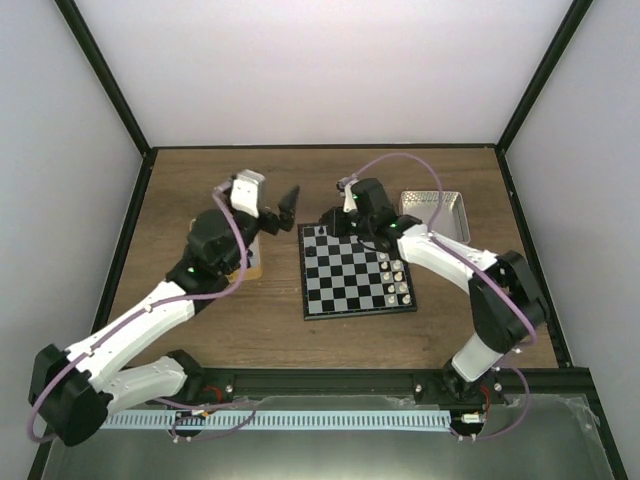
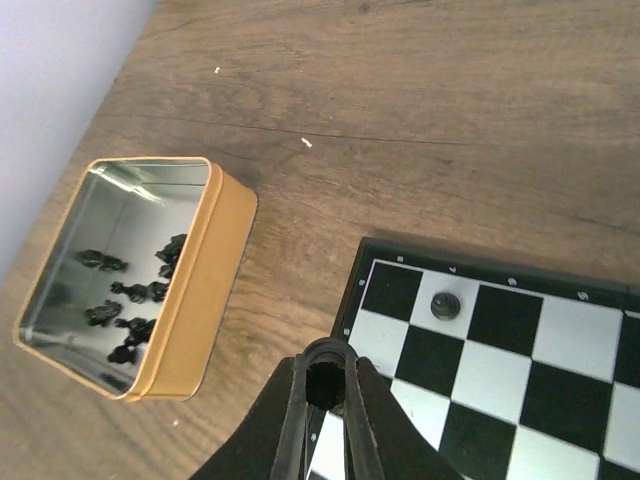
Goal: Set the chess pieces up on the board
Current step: Place the chess piece on the chessboard.
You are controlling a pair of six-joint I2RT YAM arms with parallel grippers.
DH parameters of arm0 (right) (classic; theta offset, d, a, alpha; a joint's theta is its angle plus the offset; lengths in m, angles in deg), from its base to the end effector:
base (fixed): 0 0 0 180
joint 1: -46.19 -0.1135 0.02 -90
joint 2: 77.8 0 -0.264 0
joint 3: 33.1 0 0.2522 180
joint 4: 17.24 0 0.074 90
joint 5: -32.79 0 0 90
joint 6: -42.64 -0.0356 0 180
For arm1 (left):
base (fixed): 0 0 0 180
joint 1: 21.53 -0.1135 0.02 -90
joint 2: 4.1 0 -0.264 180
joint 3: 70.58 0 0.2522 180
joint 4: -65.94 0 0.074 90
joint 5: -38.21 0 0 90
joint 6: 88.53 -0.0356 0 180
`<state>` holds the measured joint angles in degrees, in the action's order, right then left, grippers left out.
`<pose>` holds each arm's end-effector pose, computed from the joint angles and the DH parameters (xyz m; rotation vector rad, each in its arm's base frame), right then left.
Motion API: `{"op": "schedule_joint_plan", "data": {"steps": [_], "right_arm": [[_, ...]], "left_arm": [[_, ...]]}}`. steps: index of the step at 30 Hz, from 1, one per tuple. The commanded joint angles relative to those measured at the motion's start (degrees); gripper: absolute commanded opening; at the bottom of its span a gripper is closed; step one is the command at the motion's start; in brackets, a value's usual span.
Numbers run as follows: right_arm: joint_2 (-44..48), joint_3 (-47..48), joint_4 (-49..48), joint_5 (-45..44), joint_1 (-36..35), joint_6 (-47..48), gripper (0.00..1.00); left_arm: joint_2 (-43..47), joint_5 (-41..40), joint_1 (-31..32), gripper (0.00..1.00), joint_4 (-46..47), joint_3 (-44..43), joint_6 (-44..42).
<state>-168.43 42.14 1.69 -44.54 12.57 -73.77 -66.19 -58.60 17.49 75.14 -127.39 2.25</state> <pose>0.2920 0.2035 0.2492 -0.2759 2.2602 0.8190 0.2021 -0.1583 0.3311 0.4058 1.4657 -0.4683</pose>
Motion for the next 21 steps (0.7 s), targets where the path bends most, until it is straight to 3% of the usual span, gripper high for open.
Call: {"op": "schedule_joint_plan", "data": {"steps": [1,3,9,21], "right_arm": [[-5.0,5.2,-1.7,-8.9,-3.5,5.8,0.02],[-8.0,6.7,-2.6,-11.5,-5.0,7.9,0.02],[-16.3,13.9,-0.3,-15.1,-7.1,10.6,0.01],[-25.3,20.4,4.3,-19.4,-9.1,13.9,0.01]], "left_arm": [[3.1,-14.1,-4.3,1.00,-20.3,-6.0,9.4],[4.2,-12.7,-8.3,1.00,-24.7,-7.4,12.4],[6.2,2.2,-19.9,1.00,-30.0,-6.4,18.1],[6.2,8.4,-24.9,1.00,-28.9,-3.4,16.8]]}}
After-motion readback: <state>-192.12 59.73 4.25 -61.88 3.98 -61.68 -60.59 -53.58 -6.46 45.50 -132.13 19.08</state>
